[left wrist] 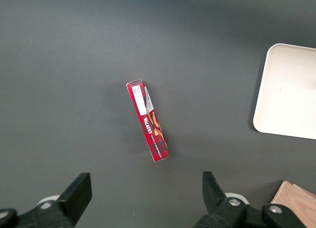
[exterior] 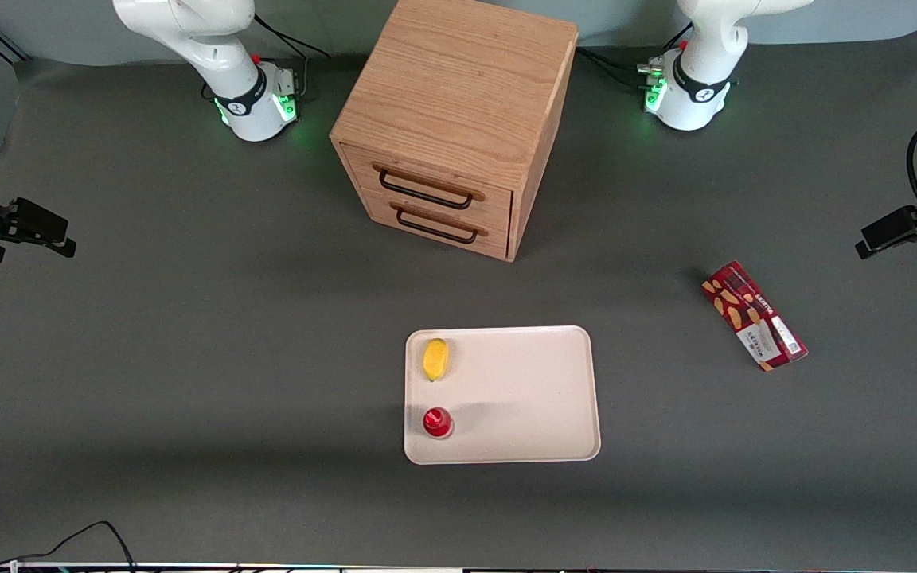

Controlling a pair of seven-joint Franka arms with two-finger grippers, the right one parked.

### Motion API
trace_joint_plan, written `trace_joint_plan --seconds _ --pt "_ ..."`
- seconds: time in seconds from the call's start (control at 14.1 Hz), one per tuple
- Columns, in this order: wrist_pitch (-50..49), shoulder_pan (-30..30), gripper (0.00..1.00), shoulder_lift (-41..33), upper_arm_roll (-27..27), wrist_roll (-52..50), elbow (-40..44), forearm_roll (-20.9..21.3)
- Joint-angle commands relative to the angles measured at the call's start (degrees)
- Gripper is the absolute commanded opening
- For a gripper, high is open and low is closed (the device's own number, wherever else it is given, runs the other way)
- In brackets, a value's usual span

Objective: Place red cookie box on tray

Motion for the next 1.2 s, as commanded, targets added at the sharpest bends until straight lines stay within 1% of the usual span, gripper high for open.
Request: trace_joint_plan --seconds 0.0,0.21,0.5,0.64,0.85,1.13 --pt "0.6 -0.9 1.0 -1.8 0.8 -0.2 -1.9 -0.2" --pt "1.1 -0.9 1.0 -1.5 0.8 -0.2 -2.4 -0.4" --pt "7.8 -0.9 1.0 -1.1 0.8 -0.6 -7.9 -0.7" --pt "12.9 -0.7 1.0 -0.4 1.0 -0.8 -11.7 -2.2" --pt "18.6 -0.6 1.0 2.4 1.2 -0.9 -15.3 -2.7" --pt "23.4 -0.5 1.0 8.2 1.2 -1.1 -15.9 -3.2"
